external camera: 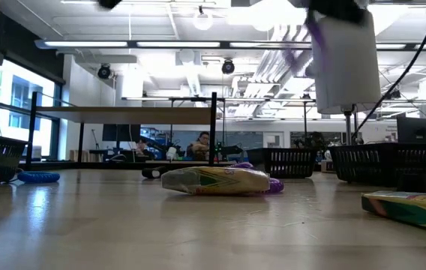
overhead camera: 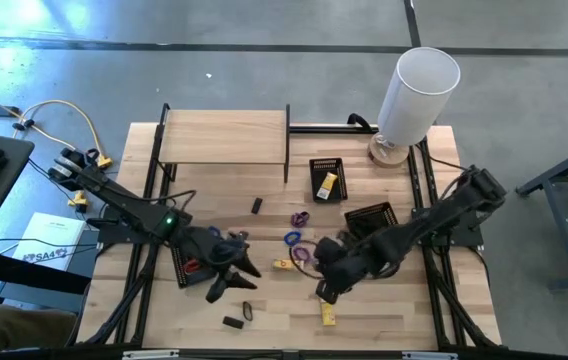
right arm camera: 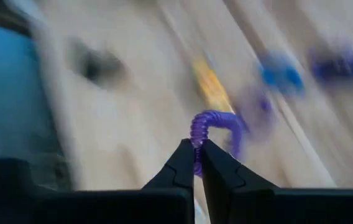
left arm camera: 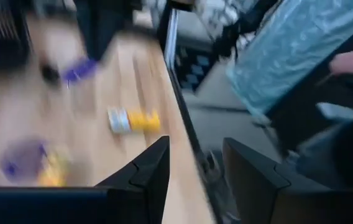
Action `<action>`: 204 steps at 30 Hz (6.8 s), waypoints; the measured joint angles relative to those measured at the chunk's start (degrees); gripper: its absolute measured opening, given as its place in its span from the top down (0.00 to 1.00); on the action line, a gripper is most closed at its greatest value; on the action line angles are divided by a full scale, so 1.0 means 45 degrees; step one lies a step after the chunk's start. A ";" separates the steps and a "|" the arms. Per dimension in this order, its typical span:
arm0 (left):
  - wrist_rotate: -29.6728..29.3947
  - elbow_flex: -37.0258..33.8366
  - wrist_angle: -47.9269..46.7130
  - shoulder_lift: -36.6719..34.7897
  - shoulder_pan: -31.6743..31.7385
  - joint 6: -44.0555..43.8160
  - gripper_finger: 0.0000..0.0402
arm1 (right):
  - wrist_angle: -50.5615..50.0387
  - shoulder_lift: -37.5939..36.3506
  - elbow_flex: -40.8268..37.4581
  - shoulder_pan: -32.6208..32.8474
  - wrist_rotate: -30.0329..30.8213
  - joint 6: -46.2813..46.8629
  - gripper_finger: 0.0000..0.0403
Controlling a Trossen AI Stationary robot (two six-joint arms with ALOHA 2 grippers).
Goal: Pick & Place Office Desk Supplies
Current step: Put the purple spring keychain into the bottom left black bin, then put the black rubberband into the bottom right black bin
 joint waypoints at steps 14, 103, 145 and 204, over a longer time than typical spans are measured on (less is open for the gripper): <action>-0.2971 0.0000 0.2472 0.0027 -0.0259 0.6778 0.64 | 0.5432 -0.0925 0.0911 -0.1192 -0.4435 -0.6085 0.99; -0.0002 0.0000 0.2694 0.0782 0.1547 0.2082 0.98 | 0.5576 -0.0141 0.0913 -0.3798 -0.8136 -0.5618 0.91; -0.0817 0.1537 -1.6713 -0.2539 -0.3168 -0.9635 0.99 | 0.7978 -0.0236 0.0913 -0.3696 -0.6968 -0.7290 0.36; -0.2636 -0.1010 -0.4537 0.1607 -0.2968 0.2523 0.78 | 0.6633 -0.0139 0.0913 -0.1658 -0.7130 -0.4948 0.36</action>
